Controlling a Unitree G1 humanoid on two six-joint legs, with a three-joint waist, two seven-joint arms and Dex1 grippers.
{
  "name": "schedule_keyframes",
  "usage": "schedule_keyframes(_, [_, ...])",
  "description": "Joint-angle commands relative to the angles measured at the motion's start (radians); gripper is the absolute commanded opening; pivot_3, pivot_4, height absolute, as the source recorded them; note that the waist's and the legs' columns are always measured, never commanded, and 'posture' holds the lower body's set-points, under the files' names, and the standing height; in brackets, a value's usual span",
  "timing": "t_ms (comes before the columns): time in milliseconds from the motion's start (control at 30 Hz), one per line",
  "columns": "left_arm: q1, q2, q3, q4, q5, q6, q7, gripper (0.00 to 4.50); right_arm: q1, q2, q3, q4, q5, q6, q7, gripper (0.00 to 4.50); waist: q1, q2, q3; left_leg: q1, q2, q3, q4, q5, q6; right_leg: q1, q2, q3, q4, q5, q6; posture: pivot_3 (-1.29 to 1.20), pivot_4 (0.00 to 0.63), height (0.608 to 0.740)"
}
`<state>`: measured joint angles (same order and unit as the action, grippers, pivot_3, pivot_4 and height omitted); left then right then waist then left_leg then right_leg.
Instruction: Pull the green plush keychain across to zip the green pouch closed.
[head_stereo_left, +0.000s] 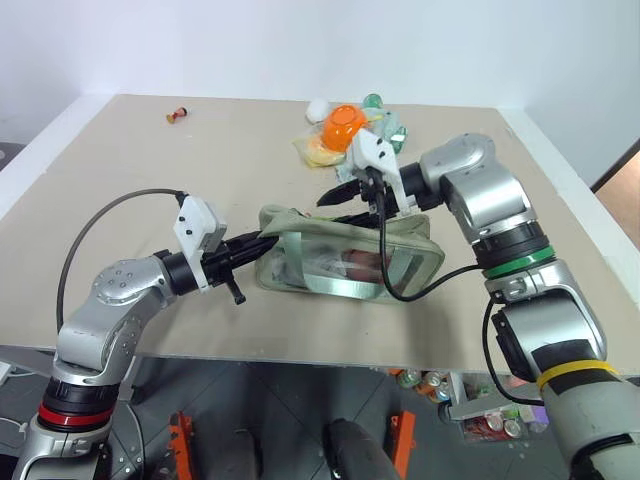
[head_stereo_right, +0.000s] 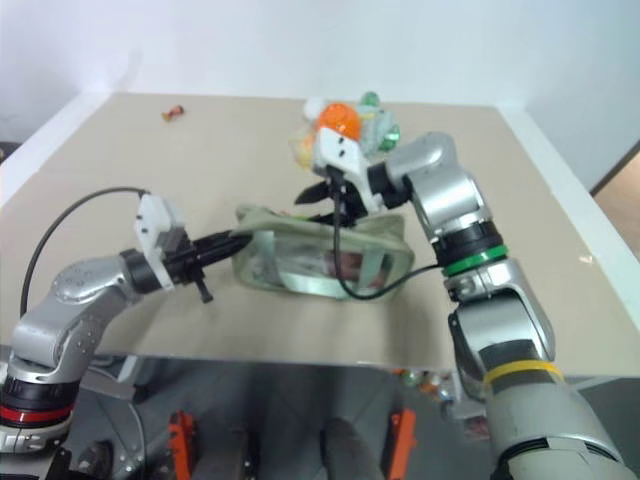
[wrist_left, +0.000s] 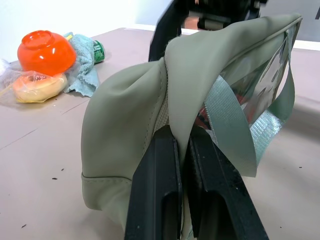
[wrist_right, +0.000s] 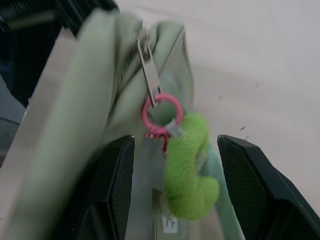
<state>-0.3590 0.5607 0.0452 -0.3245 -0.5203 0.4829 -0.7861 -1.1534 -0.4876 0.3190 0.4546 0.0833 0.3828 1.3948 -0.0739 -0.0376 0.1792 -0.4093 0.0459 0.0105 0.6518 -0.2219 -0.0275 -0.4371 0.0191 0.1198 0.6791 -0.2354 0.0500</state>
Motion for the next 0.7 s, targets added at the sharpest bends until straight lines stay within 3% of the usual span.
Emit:
schedule_keyframes(33, [-0.002, -0.003, -0.013, -0.015, 0.004, 0.007, 0.006, 0.0, 0.002, 0.005, 0.015, 0.002, -0.021, -0.005, -0.004, 2.71, 0.0, 0.0, 0.0, 0.0, 0.0, 0.0, 0.0, 0.0, 0.0, 0.0, 0.0, 0.0, 0.0, 0.0, 0.0, 0.0, 0.15, 0.738])
schedule_keyframes(200, [0.001, 0.0, -0.011, -0.019, 0.003, 0.009, 0.007, 0.0, 0.006, 0.013, 0.01, 0.029, -0.034, -0.014, -0.019, 2.71, 0.0, 0.0, 0.0, 0.0, 0.0, 0.0, 0.0, 0.0, 0.0, 0.0, 0.0, -0.001, 0.0, 0.0, 0.0, 0.0, 0.15, 0.738])
schedule_keyframes(300, [0.003, 0.002, -0.009, -0.023, 0.001, 0.011, 0.008, 0.0, 0.003, 0.013, 0.009, 0.047, -0.047, -0.03, -0.025, 1.91, 0.0, 0.0, 0.0, 0.0, 0.0, 0.0, 0.0, 0.0, 0.0, 0.0, 0.0, -0.001, 0.0, 0.0, 0.0, 0.0, 0.15, 0.738])
schedule_keyframes(467, [-0.001, 0.0, -0.011, -0.021, 0.002, 0.012, 0.008, 0.0, 0.007, 0.009, 0.007, 0.059, -0.056, -0.042, -0.017, 0.16, 0.0, 0.0, 0.0, 0.0, 0.0, -0.001, 0.0, 0.0, 0.0, 0.0, 0.0, -0.001, 0.0, 0.0, 0.0, 0.0, 0.15, 0.738])
schedule_keyframes(700, [0.0, -0.005, 0.0, -0.013, 0.001, 0.013, 0.021, 0.0, -0.012, -0.002, -0.052, 0.028, -0.019, -0.069, -0.031, 0.05, 0.0, 0.0, 0.0, 0.0, 0.0, -0.001, 0.0, 0.0, 0.0, 0.0, 0.0, -0.001, 0.0, 0.0, 0.0, 0.0, 0.15, 0.738])
